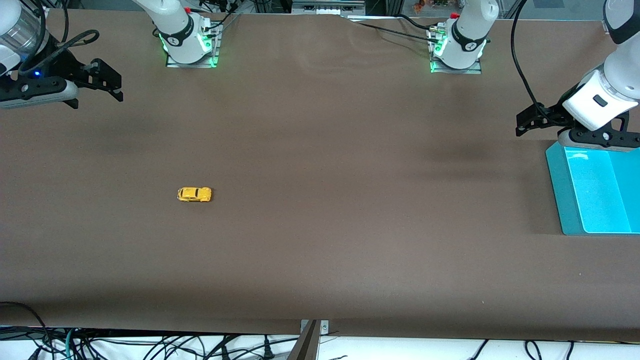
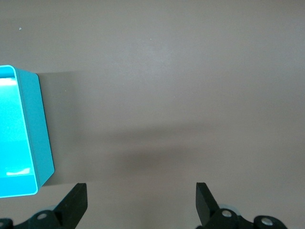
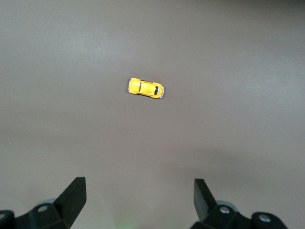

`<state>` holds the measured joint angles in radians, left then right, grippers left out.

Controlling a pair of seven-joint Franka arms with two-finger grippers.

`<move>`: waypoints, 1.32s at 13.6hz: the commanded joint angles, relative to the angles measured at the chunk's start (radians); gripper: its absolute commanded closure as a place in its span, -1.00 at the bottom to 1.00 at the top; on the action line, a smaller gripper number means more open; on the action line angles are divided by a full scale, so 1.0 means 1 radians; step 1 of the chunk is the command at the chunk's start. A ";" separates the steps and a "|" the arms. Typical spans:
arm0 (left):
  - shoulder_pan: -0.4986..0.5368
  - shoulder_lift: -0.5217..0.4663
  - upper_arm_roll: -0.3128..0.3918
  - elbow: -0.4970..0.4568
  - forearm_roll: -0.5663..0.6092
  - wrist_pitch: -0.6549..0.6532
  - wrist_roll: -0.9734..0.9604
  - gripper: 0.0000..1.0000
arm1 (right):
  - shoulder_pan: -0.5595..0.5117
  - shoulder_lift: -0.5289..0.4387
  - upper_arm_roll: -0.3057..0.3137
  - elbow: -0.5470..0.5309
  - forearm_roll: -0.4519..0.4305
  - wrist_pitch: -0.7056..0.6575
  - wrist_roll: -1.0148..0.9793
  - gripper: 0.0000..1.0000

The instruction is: Wind and store yellow beetle car

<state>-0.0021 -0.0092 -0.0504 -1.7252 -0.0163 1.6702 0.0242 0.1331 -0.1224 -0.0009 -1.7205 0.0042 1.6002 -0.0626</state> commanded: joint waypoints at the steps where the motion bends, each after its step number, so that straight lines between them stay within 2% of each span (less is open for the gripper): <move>1: 0.001 0.005 -0.002 0.024 0.004 -0.023 -0.004 -1.00 | 0.002 -0.013 -0.001 -0.010 -0.009 -0.011 0.004 -1.00; 18: 0.001 0.003 -0.003 0.024 0.004 -0.023 -0.007 -1.00 | 0.002 -0.023 -0.001 -0.031 -0.006 -0.025 0.004 -1.00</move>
<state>-0.0021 -0.0093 -0.0506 -1.7252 -0.0163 1.6698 0.0242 0.1331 -0.1248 -0.0009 -1.7378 0.0042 1.5835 -0.0627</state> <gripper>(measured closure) 0.000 0.000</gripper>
